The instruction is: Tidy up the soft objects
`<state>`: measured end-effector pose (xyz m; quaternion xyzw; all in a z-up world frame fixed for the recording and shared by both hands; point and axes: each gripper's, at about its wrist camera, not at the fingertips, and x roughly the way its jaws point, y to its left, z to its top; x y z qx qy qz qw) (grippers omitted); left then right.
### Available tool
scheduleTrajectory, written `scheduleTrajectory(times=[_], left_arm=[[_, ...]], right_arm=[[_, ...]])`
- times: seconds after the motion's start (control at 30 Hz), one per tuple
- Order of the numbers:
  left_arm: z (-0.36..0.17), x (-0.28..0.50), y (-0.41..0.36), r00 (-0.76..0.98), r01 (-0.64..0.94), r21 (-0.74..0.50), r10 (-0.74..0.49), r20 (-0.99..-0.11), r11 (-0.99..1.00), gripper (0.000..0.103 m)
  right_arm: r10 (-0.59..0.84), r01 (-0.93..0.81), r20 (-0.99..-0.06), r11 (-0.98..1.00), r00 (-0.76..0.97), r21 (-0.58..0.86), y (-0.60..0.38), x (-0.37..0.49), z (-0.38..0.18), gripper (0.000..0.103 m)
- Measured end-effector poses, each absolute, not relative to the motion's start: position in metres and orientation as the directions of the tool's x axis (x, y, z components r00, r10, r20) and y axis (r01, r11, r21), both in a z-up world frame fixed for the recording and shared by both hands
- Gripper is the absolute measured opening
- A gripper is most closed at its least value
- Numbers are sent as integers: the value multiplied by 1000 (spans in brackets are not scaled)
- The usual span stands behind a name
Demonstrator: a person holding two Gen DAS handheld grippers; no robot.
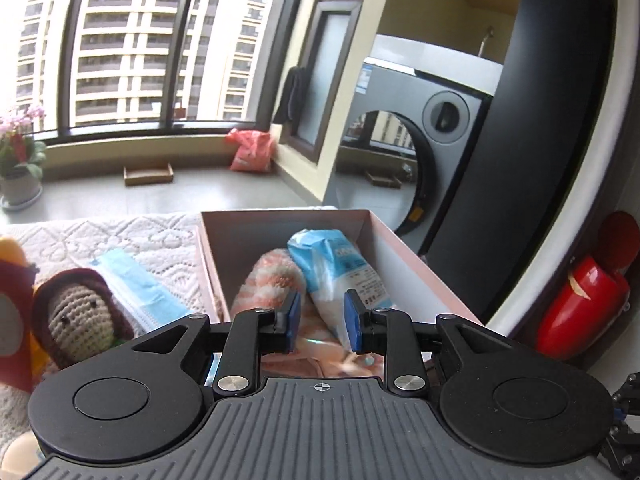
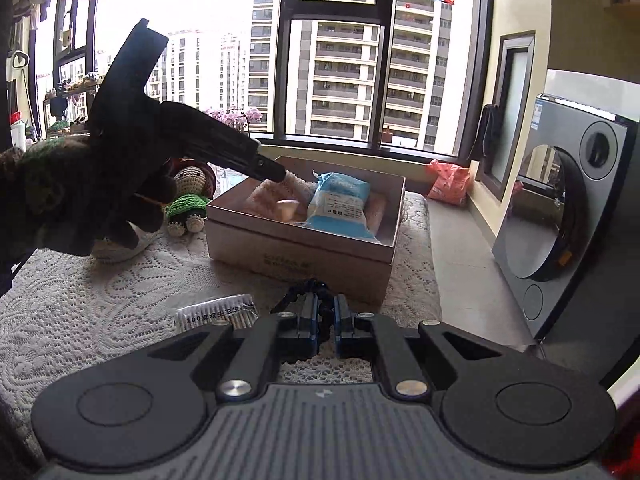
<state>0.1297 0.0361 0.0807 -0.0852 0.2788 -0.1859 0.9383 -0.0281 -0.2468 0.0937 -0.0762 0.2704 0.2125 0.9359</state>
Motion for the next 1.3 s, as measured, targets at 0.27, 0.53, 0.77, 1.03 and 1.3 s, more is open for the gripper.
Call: scheduleTrajectory(times=[0.27, 0.53, 0.77, 1.03, 1.3], left_arm=[[62, 55, 83, 801, 232, -336, -375, -467, 913, 26], [38, 37, 108, 785, 193, -356, -362, -503, 914, 26], [21, 30, 133, 835, 127, -349, -290, -467, 928, 26], [26, 10, 178, 891, 127, -442, -298, -343, 888, 24], [17, 0, 215, 931, 38, -561, -233, -281, 827, 24]], right_arm=[[440, -442, -426, 891, 791, 99, -227, 63, 156, 8], [389, -409, -508, 909, 769, 77, -164, 174, 180, 61], [427, -486, -628, 869, 650, 89, -120, 166, 152, 61], [278, -576, -783, 808, 556, -122, 14, 198, 116, 30], [44, -528, -818, 784, 573, -328, 76, 254, 62, 15]])
